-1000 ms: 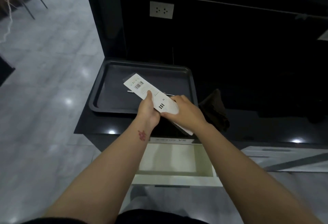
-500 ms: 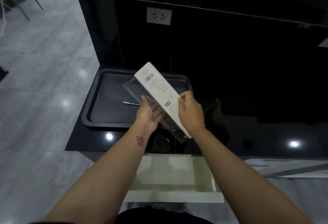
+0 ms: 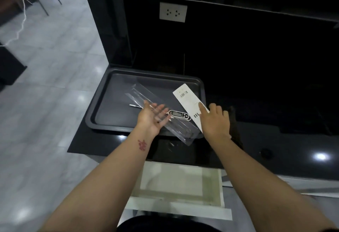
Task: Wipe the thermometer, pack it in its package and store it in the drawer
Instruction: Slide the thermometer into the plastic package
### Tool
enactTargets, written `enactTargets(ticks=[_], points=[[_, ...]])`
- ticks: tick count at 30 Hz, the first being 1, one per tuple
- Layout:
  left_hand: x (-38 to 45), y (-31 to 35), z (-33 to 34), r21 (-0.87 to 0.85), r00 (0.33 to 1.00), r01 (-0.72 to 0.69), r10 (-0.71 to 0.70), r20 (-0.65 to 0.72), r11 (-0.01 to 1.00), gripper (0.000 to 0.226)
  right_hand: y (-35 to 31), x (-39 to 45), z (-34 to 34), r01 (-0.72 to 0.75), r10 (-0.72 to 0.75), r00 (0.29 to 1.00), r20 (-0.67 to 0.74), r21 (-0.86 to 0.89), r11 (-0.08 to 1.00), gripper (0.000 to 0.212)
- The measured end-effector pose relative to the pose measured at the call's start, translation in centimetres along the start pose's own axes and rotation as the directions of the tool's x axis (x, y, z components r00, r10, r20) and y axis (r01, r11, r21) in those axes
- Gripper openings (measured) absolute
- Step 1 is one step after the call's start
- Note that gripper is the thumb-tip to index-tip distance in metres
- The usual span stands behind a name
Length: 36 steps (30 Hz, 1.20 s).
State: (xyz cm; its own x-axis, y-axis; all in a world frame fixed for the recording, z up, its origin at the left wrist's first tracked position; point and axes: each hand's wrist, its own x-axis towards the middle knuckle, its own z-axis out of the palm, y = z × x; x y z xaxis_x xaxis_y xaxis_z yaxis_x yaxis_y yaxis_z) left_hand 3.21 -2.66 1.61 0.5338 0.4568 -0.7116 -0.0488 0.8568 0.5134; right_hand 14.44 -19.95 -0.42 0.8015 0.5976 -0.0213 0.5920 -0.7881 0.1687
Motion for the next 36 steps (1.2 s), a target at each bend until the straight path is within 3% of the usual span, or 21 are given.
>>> enactTargets(ticks=[5, 12, 16, 20, 23, 26, 29, 31, 36], points=[[0.6, 0.1, -0.4, 0.008, 1.0, 0.002, -0.002, 0.0, 1.0, 0.042, -0.3, -0.1, 2.1, 0.078, -0.069, 0.99, 0.12, -0.07, 0.995, 0.057], [0.9, 0.2, -0.9, 0.082, 1.0, -0.002, 0.001, 0.02, 0.997, 0.04, -1.0, 0.6, 1.7, 0.167, -0.164, 0.984, -0.062, 0.051, 0.985, 0.059], [0.8, 0.6, -1.2, 0.105, 1.0, -0.007, 0.006, 0.011, 0.994, 0.038, -3.3, 1.8, 1.3, 0.313, -0.31, 0.95, -0.043, 0.154, 0.937, 0.056], [1.1, 1.3, -2.1, 0.107, 1.0, -0.012, 0.012, -0.006, 0.994, 0.037, -4.9, 2.6, 0.9, 0.361, -0.352, 0.932, -0.081, 0.163, 0.918, 0.038], [1.3, 1.9, -2.9, 0.098, 1.0, -0.017, 0.019, -0.02, 0.995, 0.038, -5.7, 2.8, 0.9, 0.308, -0.298, 0.951, -0.078, 0.199, 0.93, 0.031], [1.2, 2.2, -3.4, 0.08, 0.999, -0.037, 0.038, -0.021, 0.996, 0.039, -6.2, 3.0, 0.4, 0.123, -0.134, 0.991, -0.001, 0.397, 0.91, 0.033], [1.2, 2.4, -3.3, 0.053, 0.998, -0.056, 0.057, -0.029, 0.997, 0.038, -6.0, 3.4, -0.9, -0.088, 0.002, 0.992, 0.126, 0.689, 0.72, 0.027], [1.2, 2.4, -3.0, 0.054, 0.997, -0.063, 0.065, -0.043, 0.997, 0.038, -5.9, 3.5, -1.8, -0.172, 0.03, 0.981, 0.191, 0.787, 0.592, 0.026], [1.0, 1.7, -1.9, 0.042, 1.0, -0.027, 0.028, -0.005, 0.999, 0.041, -5.7, 2.9, -4.0, -0.091, -0.01, 0.993, 0.115, 0.831, 0.549, 0.028]])
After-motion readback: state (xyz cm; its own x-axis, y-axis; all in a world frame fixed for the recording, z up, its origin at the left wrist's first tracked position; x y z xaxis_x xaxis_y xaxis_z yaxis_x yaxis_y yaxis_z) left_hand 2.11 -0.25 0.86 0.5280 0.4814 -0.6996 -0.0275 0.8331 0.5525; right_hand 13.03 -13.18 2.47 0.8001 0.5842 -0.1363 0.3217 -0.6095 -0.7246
